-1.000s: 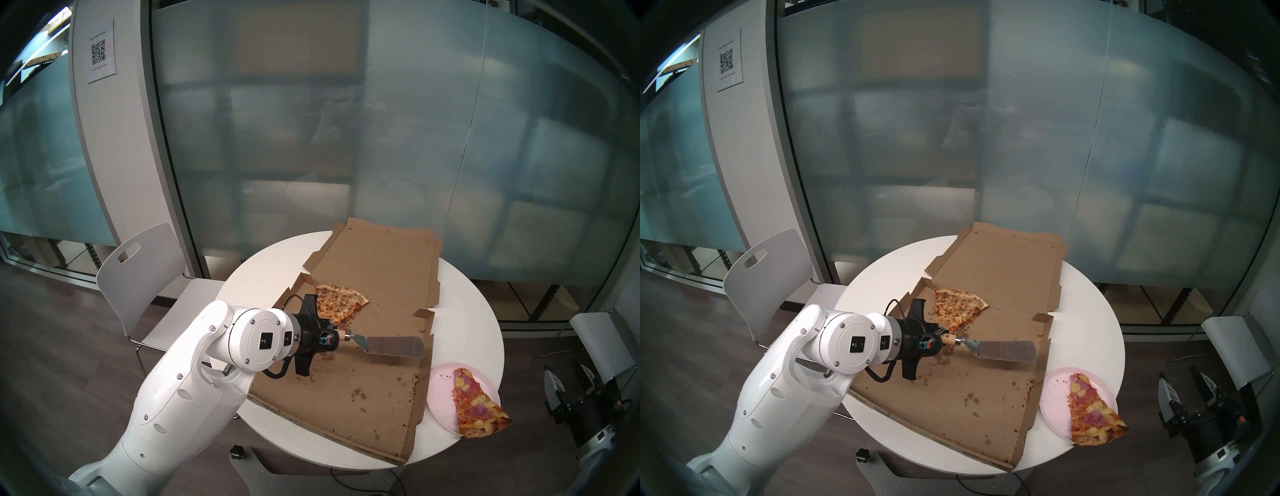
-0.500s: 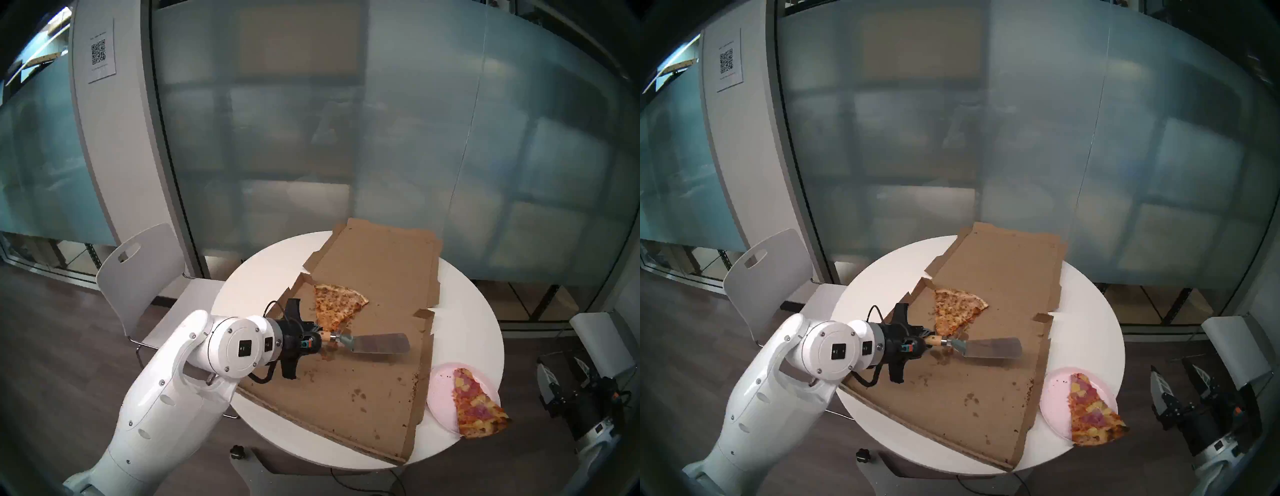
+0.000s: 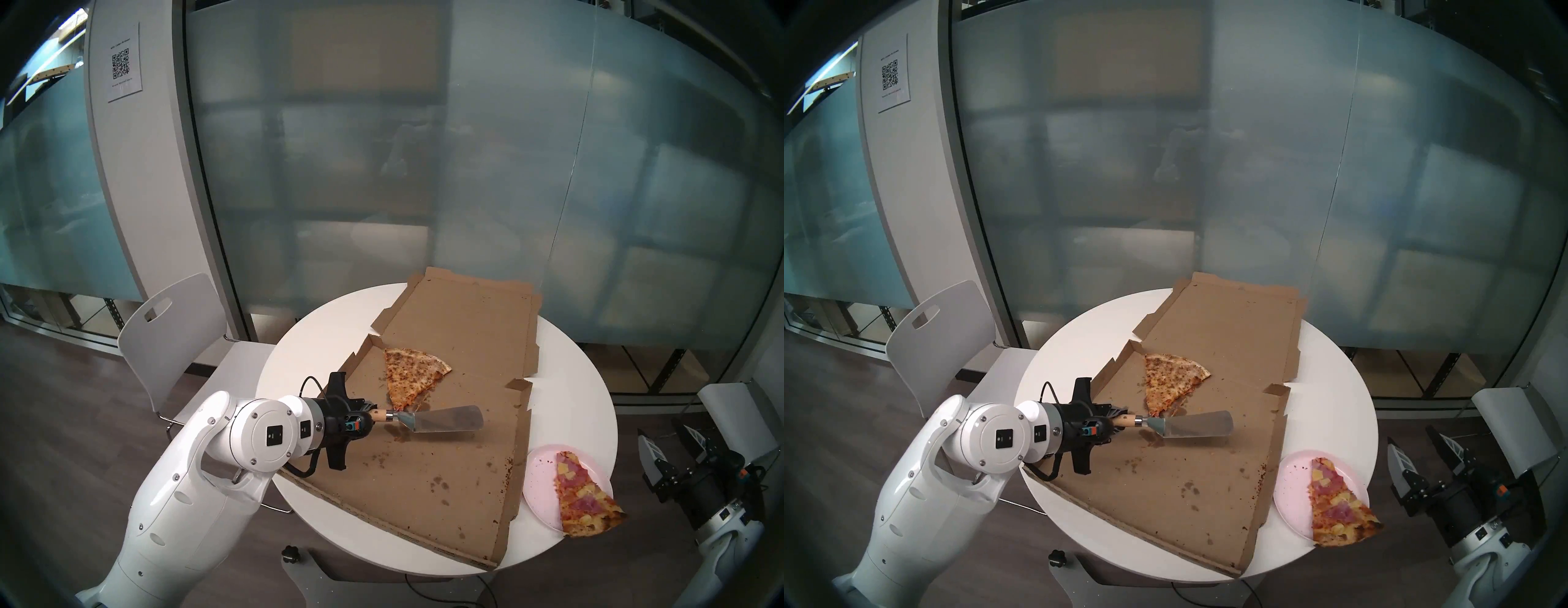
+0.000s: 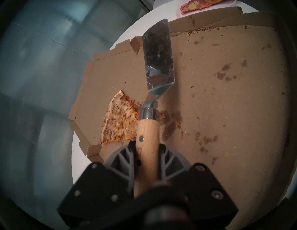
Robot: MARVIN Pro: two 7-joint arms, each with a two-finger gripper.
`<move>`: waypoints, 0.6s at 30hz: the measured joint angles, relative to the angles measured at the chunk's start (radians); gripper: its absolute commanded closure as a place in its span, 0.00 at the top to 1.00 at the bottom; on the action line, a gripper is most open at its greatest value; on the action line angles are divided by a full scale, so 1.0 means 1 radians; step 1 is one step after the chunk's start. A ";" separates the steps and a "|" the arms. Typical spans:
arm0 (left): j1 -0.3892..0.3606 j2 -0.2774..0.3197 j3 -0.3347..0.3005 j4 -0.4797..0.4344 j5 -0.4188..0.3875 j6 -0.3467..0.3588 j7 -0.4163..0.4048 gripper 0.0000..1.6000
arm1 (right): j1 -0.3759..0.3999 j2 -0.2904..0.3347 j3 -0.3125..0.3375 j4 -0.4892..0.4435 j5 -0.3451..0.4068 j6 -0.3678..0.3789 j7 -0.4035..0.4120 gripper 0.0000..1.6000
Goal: Put pizza slice onto the plate
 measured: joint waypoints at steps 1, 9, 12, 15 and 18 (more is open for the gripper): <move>0.005 0.000 -0.004 0.000 -0.002 -0.001 0.004 0.00 | 0.002 0.002 -0.008 -0.002 -0.005 0.002 0.000 1.00; 0.064 -0.001 -0.029 0.003 -0.017 -0.015 0.045 0.00 | 0.019 0.019 -0.077 -0.020 -0.049 0.024 -0.009 1.00; 0.080 -0.001 -0.033 0.012 -0.018 -0.025 0.059 0.00 | 0.021 0.022 -0.091 -0.026 -0.059 0.030 -0.015 1.00; 0.091 -0.003 -0.036 0.025 -0.019 -0.035 0.074 0.00 | 0.021 0.023 -0.104 -0.032 -0.066 0.034 -0.020 1.00; 0.096 -0.004 -0.037 0.037 -0.019 -0.041 0.083 0.00 | 0.020 0.023 -0.112 -0.038 -0.066 0.035 -0.024 1.00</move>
